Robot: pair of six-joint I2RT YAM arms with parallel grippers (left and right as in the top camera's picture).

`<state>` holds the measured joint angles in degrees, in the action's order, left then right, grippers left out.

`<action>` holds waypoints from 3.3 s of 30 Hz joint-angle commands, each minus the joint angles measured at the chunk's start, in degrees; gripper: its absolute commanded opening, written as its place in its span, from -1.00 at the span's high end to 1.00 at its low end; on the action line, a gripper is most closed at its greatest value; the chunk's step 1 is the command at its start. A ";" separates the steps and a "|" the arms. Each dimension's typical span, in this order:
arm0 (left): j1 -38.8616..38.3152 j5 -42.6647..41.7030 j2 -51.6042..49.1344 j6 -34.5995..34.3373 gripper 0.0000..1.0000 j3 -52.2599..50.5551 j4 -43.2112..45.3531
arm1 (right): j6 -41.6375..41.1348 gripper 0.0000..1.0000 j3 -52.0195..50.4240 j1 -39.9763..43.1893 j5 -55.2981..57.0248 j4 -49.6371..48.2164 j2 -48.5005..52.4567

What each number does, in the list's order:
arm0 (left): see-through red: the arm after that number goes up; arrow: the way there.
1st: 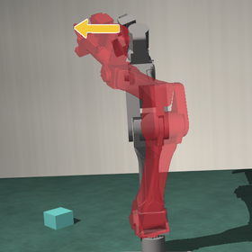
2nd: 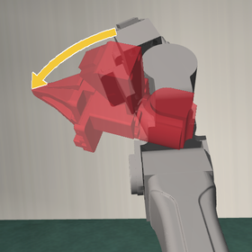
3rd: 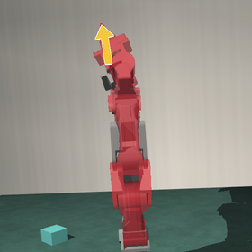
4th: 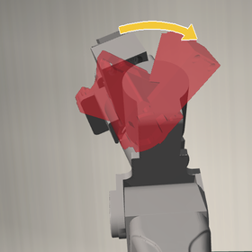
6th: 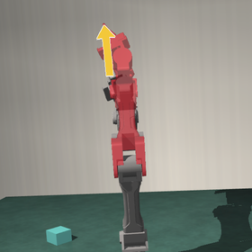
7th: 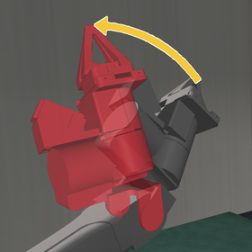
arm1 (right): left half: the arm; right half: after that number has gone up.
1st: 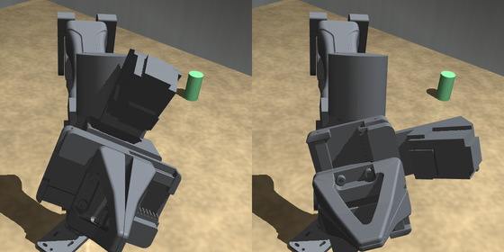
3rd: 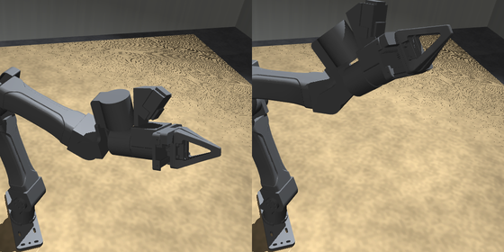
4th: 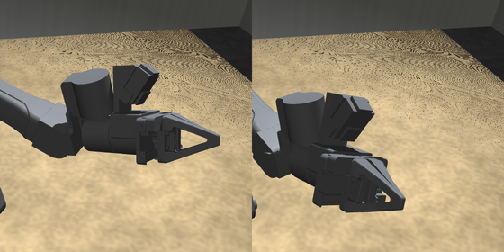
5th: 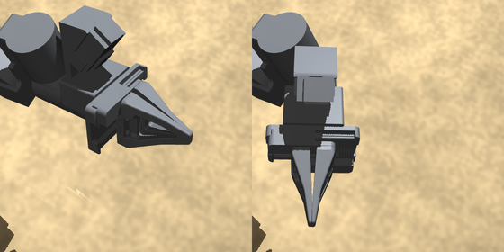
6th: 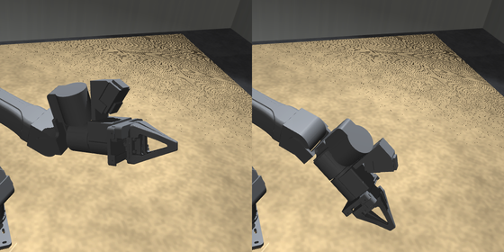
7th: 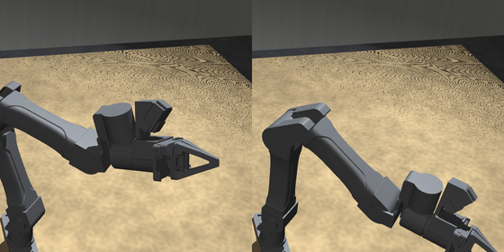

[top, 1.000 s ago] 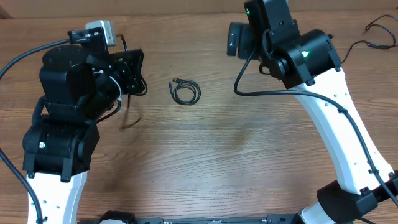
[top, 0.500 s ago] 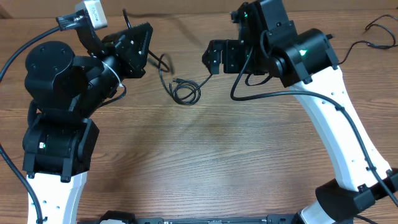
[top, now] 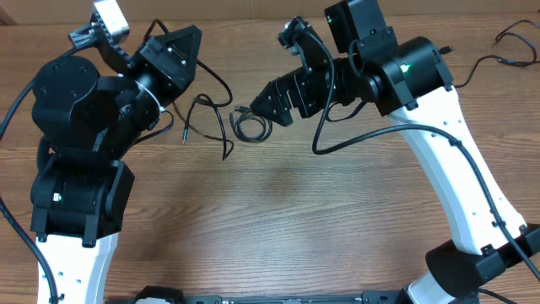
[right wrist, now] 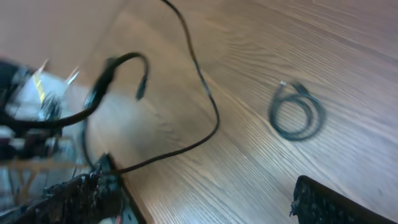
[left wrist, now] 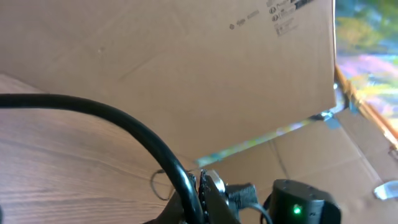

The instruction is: Untangle cables

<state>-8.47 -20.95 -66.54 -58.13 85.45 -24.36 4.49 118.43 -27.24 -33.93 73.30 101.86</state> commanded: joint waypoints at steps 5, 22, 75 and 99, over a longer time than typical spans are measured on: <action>0.59 0.63 0.22 -5.75 0.92 1.07 1.49 | 9.20 -1.00 0.00 -2.82 -7.30 -0.39 -0.04; 0.59 -2.47 0.20 -14.86 0.92 1.07 5.75 | 8.87 -0.48 0.00 -5.81 -4.11 -2.27 0.00; 0.37 -10.54 -6.32 13.64 0.81 1.05 -14.45 | -28.81 0.93 0.07 15.39 49.99 -5.29 0.04; -6.67 -8.72 -20.57 38.45 -0.99 1.05 -26.77 | -37.68 0.93 0.00 40.65 41.94 -2.69 0.07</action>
<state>-15.03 -38.65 -86.70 -22.17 85.54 -49.52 -32.34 118.43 13.74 11.86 70.74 101.86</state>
